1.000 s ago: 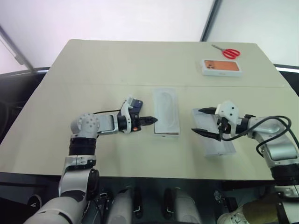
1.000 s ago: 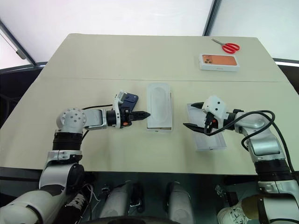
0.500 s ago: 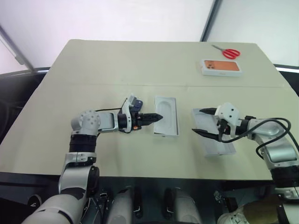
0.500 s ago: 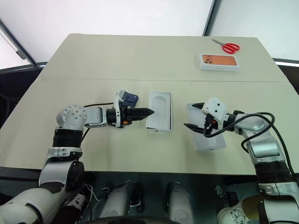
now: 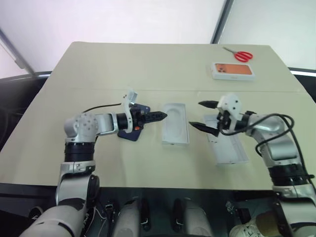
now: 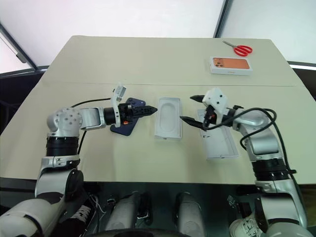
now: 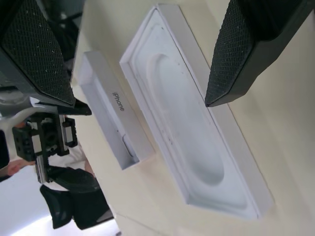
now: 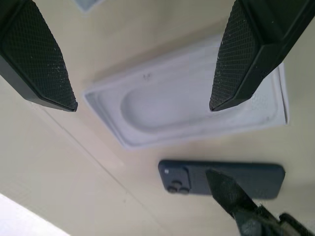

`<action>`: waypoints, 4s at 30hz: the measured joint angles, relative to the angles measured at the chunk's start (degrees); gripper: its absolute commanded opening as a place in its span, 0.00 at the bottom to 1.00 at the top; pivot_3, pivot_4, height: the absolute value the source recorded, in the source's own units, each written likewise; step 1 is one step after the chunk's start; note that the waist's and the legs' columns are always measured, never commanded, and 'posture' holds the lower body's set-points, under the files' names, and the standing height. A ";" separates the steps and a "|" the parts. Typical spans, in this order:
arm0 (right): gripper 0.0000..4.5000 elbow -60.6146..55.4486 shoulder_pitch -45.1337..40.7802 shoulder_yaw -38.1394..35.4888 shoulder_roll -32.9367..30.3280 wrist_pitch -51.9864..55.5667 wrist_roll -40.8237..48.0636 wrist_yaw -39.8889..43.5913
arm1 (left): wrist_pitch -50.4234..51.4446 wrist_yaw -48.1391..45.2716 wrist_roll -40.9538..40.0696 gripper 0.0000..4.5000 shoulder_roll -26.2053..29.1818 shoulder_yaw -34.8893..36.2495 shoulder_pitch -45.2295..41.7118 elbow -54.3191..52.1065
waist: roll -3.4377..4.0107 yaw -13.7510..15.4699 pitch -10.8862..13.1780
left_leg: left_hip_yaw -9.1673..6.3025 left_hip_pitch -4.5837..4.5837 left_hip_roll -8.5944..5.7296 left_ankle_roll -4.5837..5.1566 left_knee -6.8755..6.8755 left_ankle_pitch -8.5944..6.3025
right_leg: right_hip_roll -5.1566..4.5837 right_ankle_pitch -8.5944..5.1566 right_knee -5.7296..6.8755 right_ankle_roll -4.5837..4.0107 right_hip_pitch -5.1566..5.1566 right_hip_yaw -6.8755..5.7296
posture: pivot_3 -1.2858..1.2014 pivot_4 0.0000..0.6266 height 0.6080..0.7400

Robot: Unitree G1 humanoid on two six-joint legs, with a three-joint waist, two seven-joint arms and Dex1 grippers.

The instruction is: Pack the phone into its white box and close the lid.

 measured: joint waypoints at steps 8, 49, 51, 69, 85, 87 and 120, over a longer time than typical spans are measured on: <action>0.01 1.48 -3.48 13.45 5.25 2.46 -13.10 -7.26 | -15.18 -3.63 9.30 1.00 5.17 -5.91 6.67 -4.39 | 0.02 0.11 0.00 | 0.03 -0.07 -0.03 -0.02 -0.01 -0.01 | -0.03 0.00 0.00 -0.01 -0.10 0.00 | 0.52 0.24 0.98; 0.00 0.64 -0.61 7.01 -2.39 9.47 -15.05 -6.88 | -26.02 -4.97 25.75 0.01 2.06 -17.48 5.98 1.97 | 0.02 0.15 0.00 | 0.06 -0.07 0.00 0.03 -0.02 -0.02 | -0.01 0.00 -0.02 0.00 -0.10 -0.06 | 0.52 0.24 0.98; 0.00 0.64 -0.18 7.64 -2.36 9.34 -15.52 -7.28 | -27.24 -4.89 26.73 0.01 1.93 -17.91 5.95 2.16 | 0.02 0.13 0.00 | 0.05 -0.07 0.00 0.03 -0.03 -0.02 | -0.01 0.00 -0.01 -0.01 -0.10 -0.05 | 0.52 0.24 0.98; 0.00 -1.52 2.00 8.68 -2.07 10.20 -15.83 -7.57 | -29.33 -8.90 31.51 0.01 -4.58 -21.43 0.03 9.99 | 0.02 1.52 -0.03 | 0.04 -0.07 -0.04 0.09 0.03 -0.05 | -0.06 0.00 -0.04 -0.01 -0.06 -0.06 | 0.52 0.24 0.98; 0.00 -3.18 7.14 4.16 -9.59 10.15 -14.48 -6.53 | -33.03 -10.39 33.87 0.01 -13.72 -21.95 -4.75 19.71 | 0.00 1.57 -0.03 | -0.02 -0.09 -0.05 0.16 0.04 -0.09 | -0.15 0.00 -0.08 0.00 -0.02 -0.09 | 0.52 0.24 0.98; 0.00 -2.50 7.02 3.98 -9.53 10.04 -14.68 -6.97 | -33.41 -10.47 34.08 0.01 -14.32 -21.93 -5.19 20.68 | 0.00 1.46 -0.02 | -0.01 -0.09 -0.05 0.18 0.04 -0.10 | -0.16 0.00 -0.09 0.00 -0.02 -0.08 | 0.52 0.24 0.98; 0.00 2.80 0.84 6.27 -6.87 4.76 -17.56 -6.43 | -30.05 -10.72 35.00 0.01 -10.56 -20.93 -0.44 11.06 | 0.01 0.98 -0.01 | 0.03 -0.10 0.01 0.16 0.04 -0.09 | -0.04 0.00 -0.06 -0.01 -0.09 -0.08 | 0.52 0.24 0.98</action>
